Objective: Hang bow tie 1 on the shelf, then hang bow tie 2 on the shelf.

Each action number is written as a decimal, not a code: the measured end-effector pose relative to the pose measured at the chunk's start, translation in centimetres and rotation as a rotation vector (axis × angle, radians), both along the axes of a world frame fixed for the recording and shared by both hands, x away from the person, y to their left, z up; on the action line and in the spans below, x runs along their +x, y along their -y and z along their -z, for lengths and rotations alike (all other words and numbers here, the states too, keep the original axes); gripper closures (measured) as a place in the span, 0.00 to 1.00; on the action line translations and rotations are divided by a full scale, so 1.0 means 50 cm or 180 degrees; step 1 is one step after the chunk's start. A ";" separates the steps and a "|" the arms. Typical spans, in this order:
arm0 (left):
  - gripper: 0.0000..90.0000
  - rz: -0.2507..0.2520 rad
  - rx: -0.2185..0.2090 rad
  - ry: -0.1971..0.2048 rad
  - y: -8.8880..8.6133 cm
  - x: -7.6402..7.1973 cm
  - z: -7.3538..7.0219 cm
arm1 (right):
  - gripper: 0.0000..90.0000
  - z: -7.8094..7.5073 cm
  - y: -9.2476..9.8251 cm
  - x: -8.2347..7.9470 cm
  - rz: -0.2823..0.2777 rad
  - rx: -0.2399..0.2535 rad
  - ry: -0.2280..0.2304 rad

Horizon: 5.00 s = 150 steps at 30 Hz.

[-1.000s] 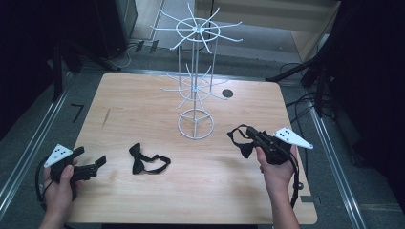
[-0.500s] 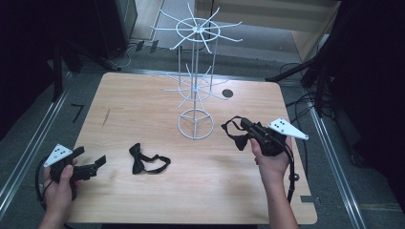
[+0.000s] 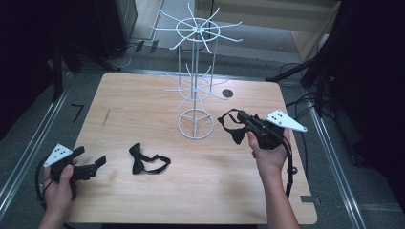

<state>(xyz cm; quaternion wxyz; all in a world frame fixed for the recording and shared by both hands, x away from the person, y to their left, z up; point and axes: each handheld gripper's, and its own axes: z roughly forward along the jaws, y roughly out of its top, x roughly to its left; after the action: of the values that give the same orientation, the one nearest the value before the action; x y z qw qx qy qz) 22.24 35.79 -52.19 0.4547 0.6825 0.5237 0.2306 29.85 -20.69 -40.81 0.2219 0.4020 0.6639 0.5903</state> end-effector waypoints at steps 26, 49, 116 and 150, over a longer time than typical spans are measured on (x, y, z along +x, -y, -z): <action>0.02 0.0009 -0.0003 0.0006 0.000 0.001 0.000 | 1.00 -0.052 -0.028 0.025 -0.0080 -0.0052 0.0132; 0.02 0.0011 -0.0003 0.0007 -0.001 0.001 0.000 | 1.00 -0.027 -0.035 0.079 -0.0091 0.0028 -0.0108; 0.02 0.0003 -0.0021 0.0016 -0.002 0.000 0.000 | 0.54 0.074 -0.074 0.071 0.0022 0.0069 -0.0222; 0.02 -0.0002 -0.0048 0.0004 -0.003 -0.001 0.000 | 0.49 0.176 -0.138 -0.018 -0.0257 -0.0188 -0.0559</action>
<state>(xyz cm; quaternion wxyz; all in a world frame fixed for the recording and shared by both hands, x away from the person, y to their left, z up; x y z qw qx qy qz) 22.21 35.94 -52.18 0.4602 0.6787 0.5254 0.2272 28.95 -13.78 -49.62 0.1506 0.4183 0.7135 0.5414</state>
